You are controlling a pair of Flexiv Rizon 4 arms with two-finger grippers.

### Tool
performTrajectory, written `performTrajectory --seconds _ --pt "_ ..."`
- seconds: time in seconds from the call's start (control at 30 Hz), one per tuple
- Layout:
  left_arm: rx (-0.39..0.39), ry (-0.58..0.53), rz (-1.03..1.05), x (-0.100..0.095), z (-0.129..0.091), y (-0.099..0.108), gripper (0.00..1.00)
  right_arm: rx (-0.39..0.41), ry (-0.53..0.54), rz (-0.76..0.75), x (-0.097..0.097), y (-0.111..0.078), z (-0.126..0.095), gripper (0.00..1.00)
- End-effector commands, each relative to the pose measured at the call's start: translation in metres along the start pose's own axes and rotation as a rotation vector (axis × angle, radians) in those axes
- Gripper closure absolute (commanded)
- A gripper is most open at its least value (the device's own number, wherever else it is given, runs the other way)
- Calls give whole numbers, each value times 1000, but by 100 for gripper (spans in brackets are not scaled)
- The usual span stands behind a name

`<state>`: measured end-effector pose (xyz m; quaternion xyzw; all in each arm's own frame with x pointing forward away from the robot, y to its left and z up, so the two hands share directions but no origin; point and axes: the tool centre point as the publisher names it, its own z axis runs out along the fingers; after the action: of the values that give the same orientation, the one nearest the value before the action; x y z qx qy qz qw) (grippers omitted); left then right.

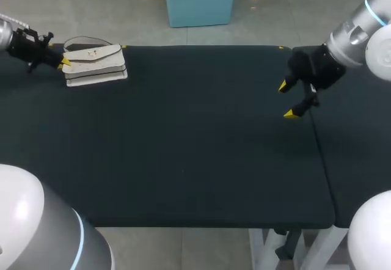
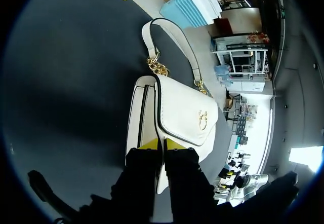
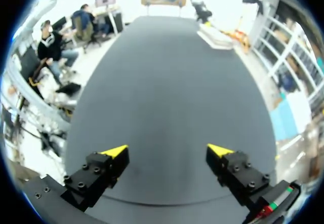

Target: Pick up the bag, open it, inspect its contents, close it, and place it on the opposite side

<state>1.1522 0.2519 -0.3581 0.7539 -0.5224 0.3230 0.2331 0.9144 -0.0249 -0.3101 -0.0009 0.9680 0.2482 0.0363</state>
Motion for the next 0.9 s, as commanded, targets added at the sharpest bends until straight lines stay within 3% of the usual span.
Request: performTrajectory --seconds 0.03,0.27,0.5,0.9 --pt "-148 7 19 0 1 -1 100 -1 1 -1 0 0 0 0" --pt "-218 10 92 1 11 27 100 -1 1 -1 0 0 0 0" --pt "-238 15 130 3 10 46 100 -1 1 -1 0 0 0 0" --pt "-238 15 130 3 10 46 100 -1 1 -1 0 0 0 0"
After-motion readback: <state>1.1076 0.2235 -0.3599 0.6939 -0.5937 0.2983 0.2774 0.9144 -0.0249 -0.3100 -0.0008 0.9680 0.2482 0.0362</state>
